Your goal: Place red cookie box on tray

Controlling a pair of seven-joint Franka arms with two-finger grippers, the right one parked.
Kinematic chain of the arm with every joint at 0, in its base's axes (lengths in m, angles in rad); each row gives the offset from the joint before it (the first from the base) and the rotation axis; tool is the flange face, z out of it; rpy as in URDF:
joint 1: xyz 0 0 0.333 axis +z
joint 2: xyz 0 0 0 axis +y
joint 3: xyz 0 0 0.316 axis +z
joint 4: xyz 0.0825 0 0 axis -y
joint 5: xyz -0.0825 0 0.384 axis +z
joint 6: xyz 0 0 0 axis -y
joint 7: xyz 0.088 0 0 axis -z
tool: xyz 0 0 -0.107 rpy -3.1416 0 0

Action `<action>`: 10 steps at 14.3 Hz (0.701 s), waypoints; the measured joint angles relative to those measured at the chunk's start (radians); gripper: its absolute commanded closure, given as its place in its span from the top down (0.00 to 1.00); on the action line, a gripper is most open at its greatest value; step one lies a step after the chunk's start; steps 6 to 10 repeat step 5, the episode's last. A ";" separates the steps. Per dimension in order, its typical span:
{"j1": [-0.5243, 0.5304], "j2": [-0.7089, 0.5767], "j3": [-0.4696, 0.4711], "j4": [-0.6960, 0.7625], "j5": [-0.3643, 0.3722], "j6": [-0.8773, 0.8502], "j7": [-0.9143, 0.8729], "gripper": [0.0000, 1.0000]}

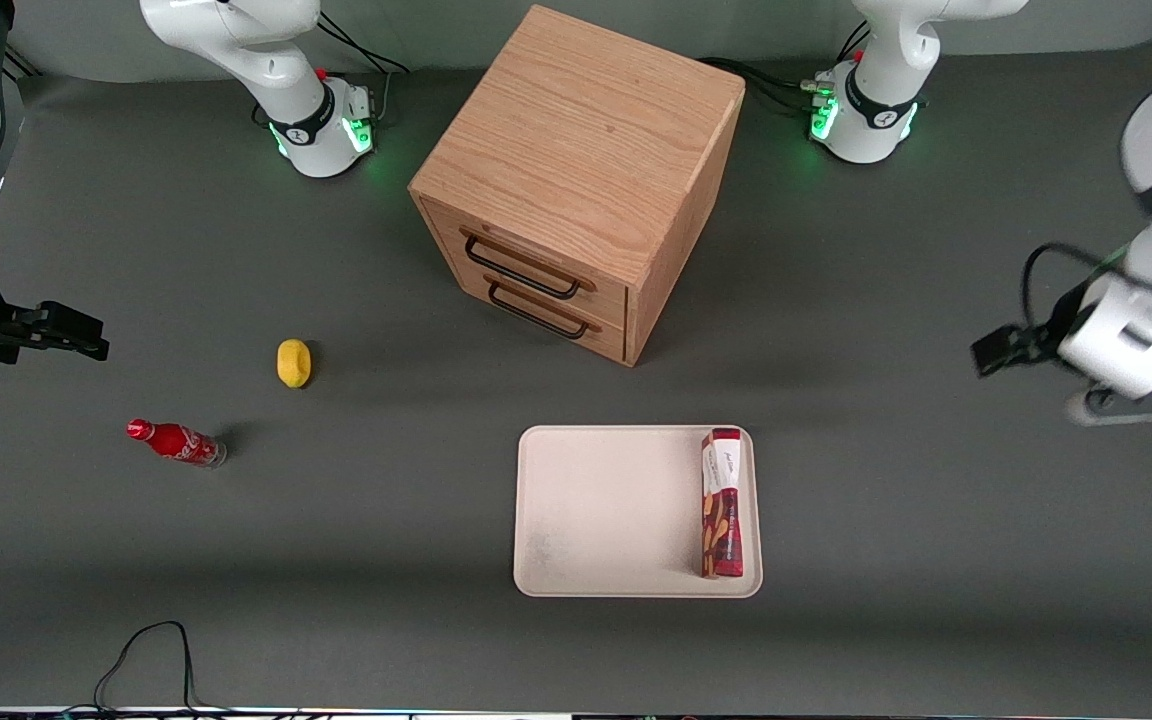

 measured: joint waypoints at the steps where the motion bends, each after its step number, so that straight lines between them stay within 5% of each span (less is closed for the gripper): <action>1: 0.014 -0.039 0.001 -0.025 0.000 -0.016 0.024 1.00; 10: 0.029 -0.130 0.000 -0.081 -0.024 -0.066 0.048 1.00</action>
